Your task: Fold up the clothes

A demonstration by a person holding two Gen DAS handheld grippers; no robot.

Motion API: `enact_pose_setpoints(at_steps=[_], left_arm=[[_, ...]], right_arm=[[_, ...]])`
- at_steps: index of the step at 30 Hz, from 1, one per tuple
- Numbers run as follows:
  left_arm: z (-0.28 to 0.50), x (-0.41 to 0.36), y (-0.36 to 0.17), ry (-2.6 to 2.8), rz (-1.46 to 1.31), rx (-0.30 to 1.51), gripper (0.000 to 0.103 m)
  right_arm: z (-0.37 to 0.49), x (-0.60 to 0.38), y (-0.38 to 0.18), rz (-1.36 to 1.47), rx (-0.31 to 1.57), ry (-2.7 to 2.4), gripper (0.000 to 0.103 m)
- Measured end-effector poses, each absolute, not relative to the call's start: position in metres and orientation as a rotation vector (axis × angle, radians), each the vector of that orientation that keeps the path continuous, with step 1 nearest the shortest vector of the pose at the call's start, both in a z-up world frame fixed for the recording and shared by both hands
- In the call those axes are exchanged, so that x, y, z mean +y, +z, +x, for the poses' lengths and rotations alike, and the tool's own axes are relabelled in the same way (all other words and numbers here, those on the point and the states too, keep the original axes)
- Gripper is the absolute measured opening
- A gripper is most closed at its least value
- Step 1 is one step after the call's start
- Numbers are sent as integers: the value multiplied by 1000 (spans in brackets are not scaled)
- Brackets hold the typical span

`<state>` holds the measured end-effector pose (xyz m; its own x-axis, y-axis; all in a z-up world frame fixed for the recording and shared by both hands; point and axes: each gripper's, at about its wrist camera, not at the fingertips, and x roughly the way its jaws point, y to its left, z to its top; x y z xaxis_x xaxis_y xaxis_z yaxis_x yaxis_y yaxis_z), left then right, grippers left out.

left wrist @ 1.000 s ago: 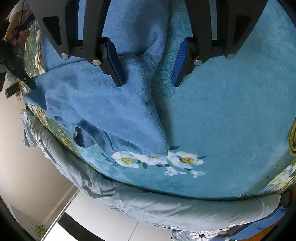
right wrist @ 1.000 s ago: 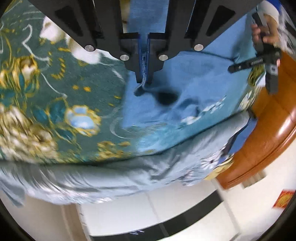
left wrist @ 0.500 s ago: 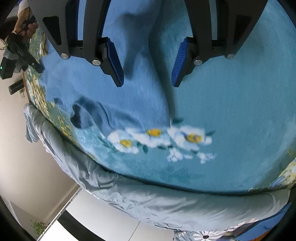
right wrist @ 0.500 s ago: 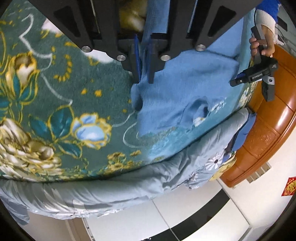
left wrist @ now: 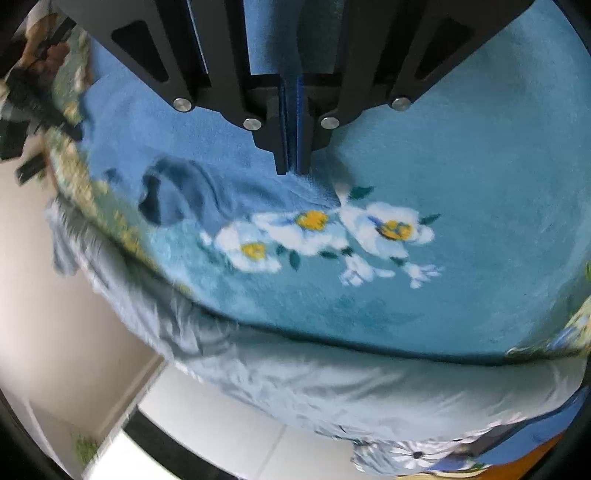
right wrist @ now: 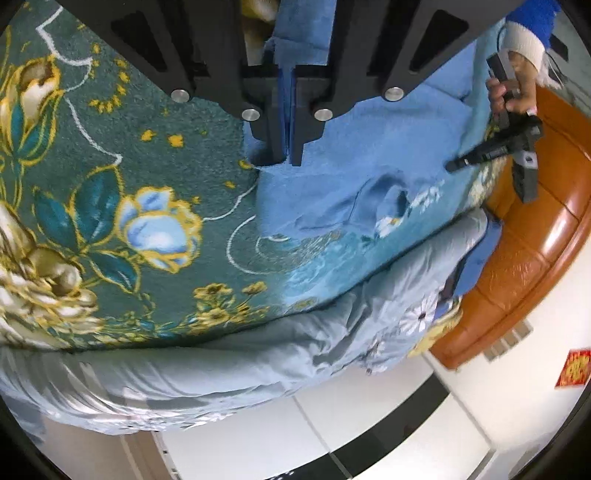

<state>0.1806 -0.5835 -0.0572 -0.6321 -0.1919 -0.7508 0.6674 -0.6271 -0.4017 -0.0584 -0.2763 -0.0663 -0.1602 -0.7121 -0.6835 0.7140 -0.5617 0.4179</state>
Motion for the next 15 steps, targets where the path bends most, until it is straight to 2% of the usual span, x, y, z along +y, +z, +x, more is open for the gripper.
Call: enact_pose_setpoints(at_steps=[7,15], left_arm=[[199,-589,-52,-2266,837,930,3],[209,-606,-74,-2177,862,983,2]], right_arm=[[-53,-283,-26,926,0,-1879,2],[-76,-310,-79,1133,80,-1920,2]])
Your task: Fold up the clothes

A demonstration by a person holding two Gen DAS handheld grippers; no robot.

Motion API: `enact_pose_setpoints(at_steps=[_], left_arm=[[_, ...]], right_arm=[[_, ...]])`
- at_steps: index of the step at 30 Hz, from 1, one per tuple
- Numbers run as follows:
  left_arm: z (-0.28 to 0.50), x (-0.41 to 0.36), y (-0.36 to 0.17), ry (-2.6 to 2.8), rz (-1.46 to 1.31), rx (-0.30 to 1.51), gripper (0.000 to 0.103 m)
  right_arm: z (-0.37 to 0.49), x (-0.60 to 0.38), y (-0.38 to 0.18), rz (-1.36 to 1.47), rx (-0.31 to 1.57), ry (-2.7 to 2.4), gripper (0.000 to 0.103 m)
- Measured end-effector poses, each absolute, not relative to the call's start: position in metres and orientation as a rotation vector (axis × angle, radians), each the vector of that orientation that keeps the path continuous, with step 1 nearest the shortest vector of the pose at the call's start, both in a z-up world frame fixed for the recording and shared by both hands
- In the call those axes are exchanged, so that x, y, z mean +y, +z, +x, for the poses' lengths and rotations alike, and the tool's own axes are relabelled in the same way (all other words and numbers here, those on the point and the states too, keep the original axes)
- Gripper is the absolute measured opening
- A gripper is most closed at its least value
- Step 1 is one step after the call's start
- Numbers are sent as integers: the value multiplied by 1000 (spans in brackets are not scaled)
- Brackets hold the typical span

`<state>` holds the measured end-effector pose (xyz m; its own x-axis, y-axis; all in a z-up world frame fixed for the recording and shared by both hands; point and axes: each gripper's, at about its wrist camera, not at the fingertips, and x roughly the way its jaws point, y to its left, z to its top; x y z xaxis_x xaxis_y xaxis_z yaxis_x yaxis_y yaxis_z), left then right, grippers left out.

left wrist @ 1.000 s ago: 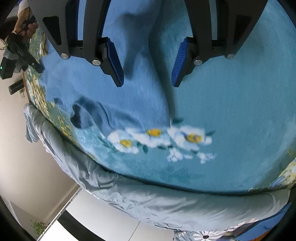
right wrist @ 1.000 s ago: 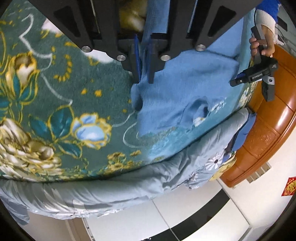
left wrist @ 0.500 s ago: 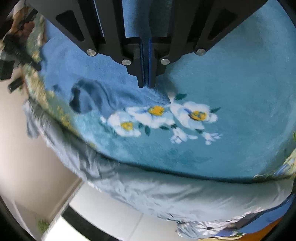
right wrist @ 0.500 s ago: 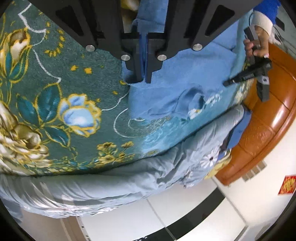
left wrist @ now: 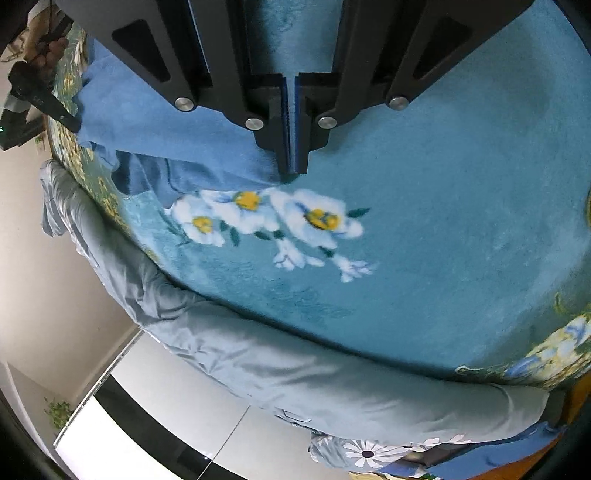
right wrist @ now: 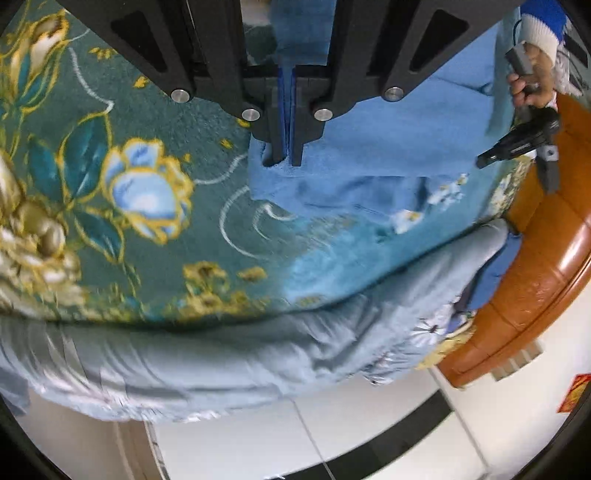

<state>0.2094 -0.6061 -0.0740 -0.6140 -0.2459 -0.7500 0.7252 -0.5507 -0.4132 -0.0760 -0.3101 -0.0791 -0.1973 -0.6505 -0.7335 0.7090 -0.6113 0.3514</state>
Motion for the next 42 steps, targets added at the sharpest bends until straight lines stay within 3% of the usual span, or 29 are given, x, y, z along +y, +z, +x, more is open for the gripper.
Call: enact_pose_setpoints(at_steps=[6,8,10,13,14,17,18,31,42], left_arm=[[212,-598,-73,-2199,893,997,2],[212,-593,-70,-2205,910,997,2],[213,-583,-63,-2212,939,982,2],[222,-562,-52,-2221,970,952,4],[229,-551,-49,-2226,974,935,10],[254,-514,-43,-2244,966,868,51],[264,-500,-41,-2249,957,845,56],[363,-357,-35,-2380,775,646,56],[386,-322,-42,-2383,847,753,59]], right_arm=[[-77,-310,-79,1145,92,-1939,6],[-74,-307,-71,1130,102,-1949,13],[-68,-299,-61,1120,104,-1947,31],[-43,-275,-47,1081,152,-1943,38],[-34,-267,-44,1069,176,-1941,40],[10,-230,-47,1060,262,-1915,46],[23,-219,-49,1061,283,-1903,48],[154,-114,-68,1043,251,-1973,65],[208,-93,-68,930,314,-2042,76]])
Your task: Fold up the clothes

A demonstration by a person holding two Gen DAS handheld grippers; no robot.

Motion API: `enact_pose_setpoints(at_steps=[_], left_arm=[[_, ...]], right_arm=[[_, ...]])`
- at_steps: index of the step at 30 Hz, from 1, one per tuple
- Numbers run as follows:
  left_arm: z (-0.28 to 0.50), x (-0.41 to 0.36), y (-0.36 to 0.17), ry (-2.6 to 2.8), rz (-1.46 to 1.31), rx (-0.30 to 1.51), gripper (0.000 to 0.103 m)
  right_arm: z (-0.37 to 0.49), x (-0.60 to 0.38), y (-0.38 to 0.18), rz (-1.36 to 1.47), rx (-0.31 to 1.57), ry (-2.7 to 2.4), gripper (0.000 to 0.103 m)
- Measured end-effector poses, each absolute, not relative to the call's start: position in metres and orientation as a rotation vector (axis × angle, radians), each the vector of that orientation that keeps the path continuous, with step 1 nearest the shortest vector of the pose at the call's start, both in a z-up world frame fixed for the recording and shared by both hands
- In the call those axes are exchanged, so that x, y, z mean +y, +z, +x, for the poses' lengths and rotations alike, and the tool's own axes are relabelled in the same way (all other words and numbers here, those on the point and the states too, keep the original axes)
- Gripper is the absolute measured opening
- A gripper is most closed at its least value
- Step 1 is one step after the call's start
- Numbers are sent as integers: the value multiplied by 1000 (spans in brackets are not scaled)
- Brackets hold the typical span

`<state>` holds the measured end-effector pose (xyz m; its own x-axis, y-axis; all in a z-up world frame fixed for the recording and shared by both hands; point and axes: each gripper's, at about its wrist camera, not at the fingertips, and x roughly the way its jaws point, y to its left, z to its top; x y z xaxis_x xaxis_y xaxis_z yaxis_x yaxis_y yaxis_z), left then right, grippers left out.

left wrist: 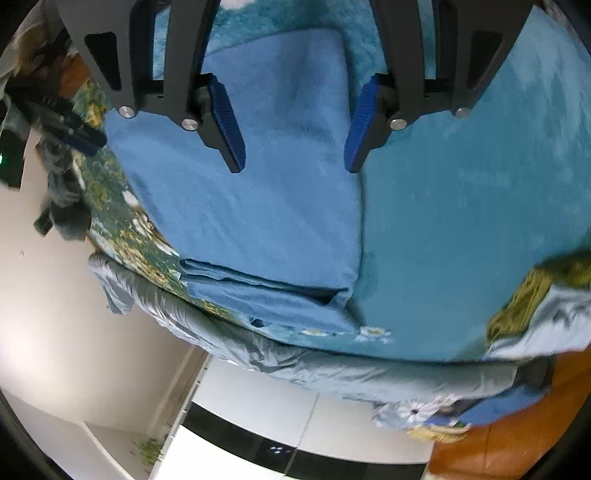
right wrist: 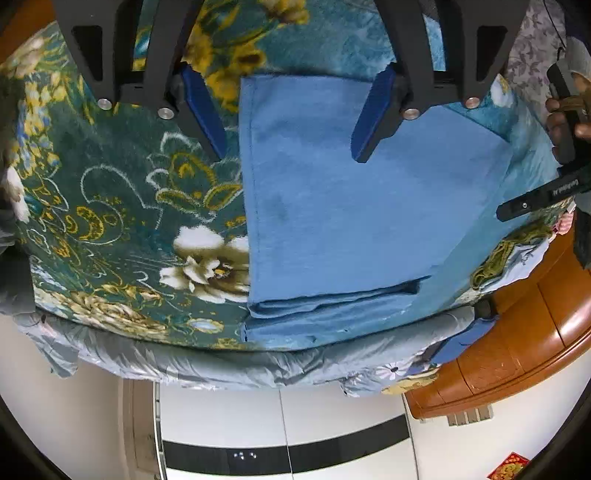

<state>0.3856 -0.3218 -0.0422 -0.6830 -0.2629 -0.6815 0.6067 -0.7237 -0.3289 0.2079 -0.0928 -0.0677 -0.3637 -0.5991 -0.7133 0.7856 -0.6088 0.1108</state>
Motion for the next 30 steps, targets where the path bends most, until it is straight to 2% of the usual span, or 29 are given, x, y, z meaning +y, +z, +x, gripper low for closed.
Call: enact_pose_setpoints(at_steps=[10,13,18,30], left_arm=[[396,-309,-57,-2323,992,682,59],[403,-309,-61,-2334,995,728,59],[415,-313,-70,-2334,987,815,59],[413,-316,-77,-2374,998,855,59]], right_arm=[[210,-52,-86,970,129,-2061,80],[205,-40,-93,1011,63,-2038,80],[197,-41,-96,1032,91,-2040,80],[172,-65,-99,1070,63,-1957,80]])
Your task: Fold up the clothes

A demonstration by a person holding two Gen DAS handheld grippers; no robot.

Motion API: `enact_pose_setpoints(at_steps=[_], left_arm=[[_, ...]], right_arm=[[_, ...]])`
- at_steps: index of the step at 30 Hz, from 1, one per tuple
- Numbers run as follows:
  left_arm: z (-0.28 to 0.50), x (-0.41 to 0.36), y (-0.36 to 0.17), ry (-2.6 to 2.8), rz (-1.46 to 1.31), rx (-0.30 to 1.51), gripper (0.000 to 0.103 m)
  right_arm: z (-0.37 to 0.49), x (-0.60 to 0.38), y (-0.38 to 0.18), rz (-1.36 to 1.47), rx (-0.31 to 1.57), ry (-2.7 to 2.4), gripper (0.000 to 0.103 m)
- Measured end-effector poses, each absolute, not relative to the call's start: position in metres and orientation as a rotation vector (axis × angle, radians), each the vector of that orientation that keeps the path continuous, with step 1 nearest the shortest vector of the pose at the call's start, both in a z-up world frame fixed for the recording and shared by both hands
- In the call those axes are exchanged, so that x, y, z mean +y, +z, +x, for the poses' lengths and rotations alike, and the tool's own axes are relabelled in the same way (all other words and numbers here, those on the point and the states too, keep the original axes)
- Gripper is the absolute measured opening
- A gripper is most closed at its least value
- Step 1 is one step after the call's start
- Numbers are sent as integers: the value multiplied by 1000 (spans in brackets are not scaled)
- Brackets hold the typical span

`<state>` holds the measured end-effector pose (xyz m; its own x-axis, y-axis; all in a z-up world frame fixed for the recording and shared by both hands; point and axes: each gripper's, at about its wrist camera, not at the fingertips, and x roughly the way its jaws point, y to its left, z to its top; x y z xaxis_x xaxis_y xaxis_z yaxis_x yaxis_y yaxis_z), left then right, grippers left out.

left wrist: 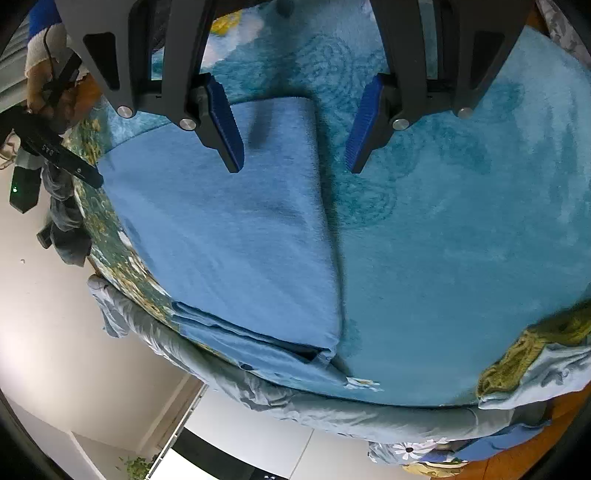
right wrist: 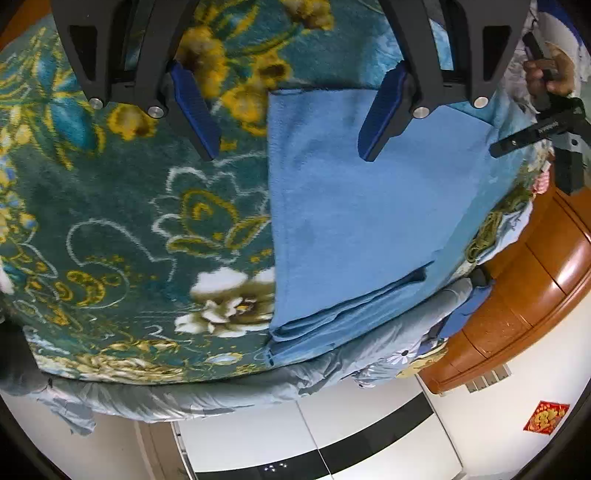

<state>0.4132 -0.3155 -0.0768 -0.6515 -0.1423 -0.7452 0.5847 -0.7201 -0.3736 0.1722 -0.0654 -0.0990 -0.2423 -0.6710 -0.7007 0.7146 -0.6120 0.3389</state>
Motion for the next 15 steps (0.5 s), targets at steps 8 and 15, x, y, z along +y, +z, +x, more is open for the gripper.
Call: enact_pose_setpoints(at_steps=[8,15], left_arm=[[412,-323,-81,-2427,984,962,52],[412,-329,-86,-2431,992,1029,30]], right_arm=[[163,-59,-103,1117,-33,-1836,53],[156,-56,-106,1166,-64,-1772,24]])
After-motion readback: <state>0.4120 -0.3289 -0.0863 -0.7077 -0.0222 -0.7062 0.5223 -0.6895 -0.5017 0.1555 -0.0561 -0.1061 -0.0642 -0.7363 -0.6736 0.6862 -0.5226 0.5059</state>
